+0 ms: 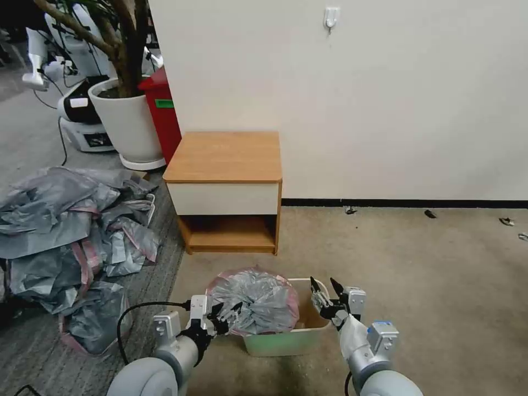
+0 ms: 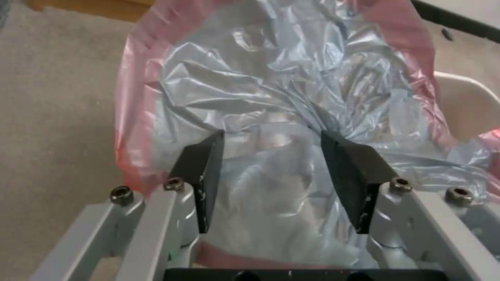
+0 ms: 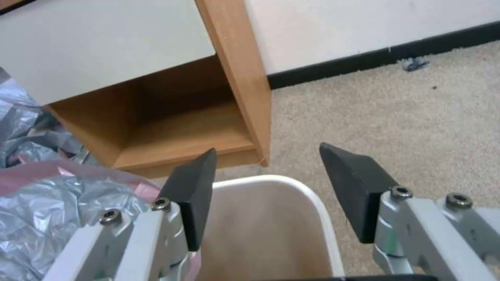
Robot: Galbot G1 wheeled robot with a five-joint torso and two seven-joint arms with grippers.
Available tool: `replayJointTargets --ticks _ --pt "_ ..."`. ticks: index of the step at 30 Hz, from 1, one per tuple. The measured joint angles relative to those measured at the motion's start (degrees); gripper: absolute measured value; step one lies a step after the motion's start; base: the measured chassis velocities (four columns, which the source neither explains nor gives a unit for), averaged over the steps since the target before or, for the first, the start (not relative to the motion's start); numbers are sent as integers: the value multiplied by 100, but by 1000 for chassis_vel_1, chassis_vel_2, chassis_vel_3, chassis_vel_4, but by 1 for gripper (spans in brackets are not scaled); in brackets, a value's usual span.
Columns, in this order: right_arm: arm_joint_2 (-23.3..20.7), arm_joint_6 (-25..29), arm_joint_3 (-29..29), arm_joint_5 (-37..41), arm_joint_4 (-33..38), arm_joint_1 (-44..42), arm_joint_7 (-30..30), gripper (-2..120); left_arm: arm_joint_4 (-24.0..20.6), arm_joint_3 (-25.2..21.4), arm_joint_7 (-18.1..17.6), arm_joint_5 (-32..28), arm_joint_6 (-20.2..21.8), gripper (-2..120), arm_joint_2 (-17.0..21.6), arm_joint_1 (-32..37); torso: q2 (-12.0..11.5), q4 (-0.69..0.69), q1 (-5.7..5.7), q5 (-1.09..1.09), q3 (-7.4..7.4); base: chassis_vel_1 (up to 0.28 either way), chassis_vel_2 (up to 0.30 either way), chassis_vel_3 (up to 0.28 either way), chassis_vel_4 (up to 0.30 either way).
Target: Pick up the garbage bag from the table and place it over the trash can.
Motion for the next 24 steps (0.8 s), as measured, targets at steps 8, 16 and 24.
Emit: replayJointTargets --ticks 8,16,24 --pt "9 17 -5 -13 -31 7 -2 54 216 99 -11 20 -3 50 35 -76 0 0 0 0 0 0 0 0 0" --pt "17 61 -3 -32 -82 2 -6 53 355 134 -17 27 -4 50 38 -155 0 0 0 0 0 0 0 0 0" --pt "34 78 -27 -46 -129 26 -12 52 434 200 -364 -313 -5 50 154 -267 0 0 0 0 0 0 0 0 0"
